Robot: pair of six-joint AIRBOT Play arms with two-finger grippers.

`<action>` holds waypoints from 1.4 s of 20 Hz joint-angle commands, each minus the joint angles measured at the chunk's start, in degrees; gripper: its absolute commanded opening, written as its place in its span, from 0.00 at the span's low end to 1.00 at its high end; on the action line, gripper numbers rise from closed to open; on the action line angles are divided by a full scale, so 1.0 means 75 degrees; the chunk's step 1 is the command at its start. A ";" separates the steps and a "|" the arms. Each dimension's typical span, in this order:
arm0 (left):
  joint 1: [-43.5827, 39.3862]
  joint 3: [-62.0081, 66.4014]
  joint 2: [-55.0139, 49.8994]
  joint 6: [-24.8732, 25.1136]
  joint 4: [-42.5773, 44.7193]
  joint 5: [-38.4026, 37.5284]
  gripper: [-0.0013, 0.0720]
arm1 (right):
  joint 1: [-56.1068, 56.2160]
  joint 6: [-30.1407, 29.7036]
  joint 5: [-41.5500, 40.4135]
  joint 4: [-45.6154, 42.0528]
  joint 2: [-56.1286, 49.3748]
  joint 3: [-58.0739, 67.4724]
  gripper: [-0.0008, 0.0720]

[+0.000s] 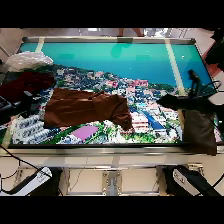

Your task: Fold the shirts.

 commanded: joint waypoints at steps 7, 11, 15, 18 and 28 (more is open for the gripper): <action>-0.0323 -0.0297 -0.1320 -0.0883 0.0259 0.0807 0.63 | 0.3940 0.0020 -0.1716 -0.1078 -0.1714 -0.0440 0.62; -0.0166 -0.0297 -0.1364 -0.1364 0.0711 0.0973 0.63 | 0.4205 0.0070 -0.1716 -0.1160 -0.2002 -0.0440 0.64; -0.0662 -0.0289 -0.1623 -0.1495 -0.0055 0.2687 0.63 | 0.4205 0.0096 -0.1719 -0.1201 -0.2005 -0.0440 0.64; -0.0979 -0.0038 -0.2119 -0.1492 -0.0414 0.3112 0.63 | 0.4205 0.0096 -0.1725 -0.1198 -0.2002 -0.0440 0.64; -0.1399 0.0326 -0.3045 -0.1469 -0.0592 0.2920 0.04 | 0.4205 0.0242 -0.1894 -0.1198 -0.2005 -0.0440 0.64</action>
